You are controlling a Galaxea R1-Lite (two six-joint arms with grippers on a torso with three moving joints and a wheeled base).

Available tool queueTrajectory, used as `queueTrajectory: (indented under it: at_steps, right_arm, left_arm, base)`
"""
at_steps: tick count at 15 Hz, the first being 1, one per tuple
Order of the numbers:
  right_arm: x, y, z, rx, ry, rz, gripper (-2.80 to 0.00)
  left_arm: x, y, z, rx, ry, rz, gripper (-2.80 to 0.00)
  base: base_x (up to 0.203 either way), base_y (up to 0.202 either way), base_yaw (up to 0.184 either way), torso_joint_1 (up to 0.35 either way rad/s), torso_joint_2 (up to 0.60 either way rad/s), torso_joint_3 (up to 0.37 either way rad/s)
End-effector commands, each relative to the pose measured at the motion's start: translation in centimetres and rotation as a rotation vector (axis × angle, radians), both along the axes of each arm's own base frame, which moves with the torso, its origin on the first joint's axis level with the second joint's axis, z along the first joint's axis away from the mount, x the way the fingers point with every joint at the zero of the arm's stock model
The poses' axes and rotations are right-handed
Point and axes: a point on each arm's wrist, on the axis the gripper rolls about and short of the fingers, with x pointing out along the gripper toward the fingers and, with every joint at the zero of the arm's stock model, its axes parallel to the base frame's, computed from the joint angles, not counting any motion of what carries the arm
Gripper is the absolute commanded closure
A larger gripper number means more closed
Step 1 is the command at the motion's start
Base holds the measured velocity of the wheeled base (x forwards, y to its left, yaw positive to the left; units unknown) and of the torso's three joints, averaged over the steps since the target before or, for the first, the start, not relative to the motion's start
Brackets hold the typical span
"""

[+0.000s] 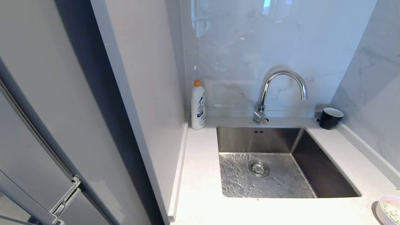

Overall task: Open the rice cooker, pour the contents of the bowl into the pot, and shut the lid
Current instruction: Pick up the bowl on the table

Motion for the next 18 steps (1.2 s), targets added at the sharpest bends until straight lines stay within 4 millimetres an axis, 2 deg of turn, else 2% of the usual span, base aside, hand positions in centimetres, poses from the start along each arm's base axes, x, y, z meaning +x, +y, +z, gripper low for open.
queueTrajectory:
  at_steps: [1, 10, 18]
  right_arm:
    - [0.03, 0.0, -0.06, 0.0, 0.004, 0.001, 0.0]
    - [0.04, -0.05, -0.12, 0.023, 0.004, -0.025, 0.0]
    - [0.03, -0.05, -0.1, -0.003, 0.003, -0.021, 0.0]
  left_arm:
    - [0.0, 0.0, -0.01, 0.0, 0.0, 0.001, 0.0]
    - [0.0, 0.0, 0.01, -0.001, -0.002, 0.003, 0.0]
    - [0.0, 0.0, -0.01, -0.001, 0.0, 0.003, 0.0]
  base:
    - [0.0, 0.0, 0.0, 0.0, 0.0, 0.0]
    - [-0.01, 0.0, 0.0, 0.002, 0.0, 0.0]
    - [-0.193, 0.0, -0.002, 0.002, 0.0, 0.004]
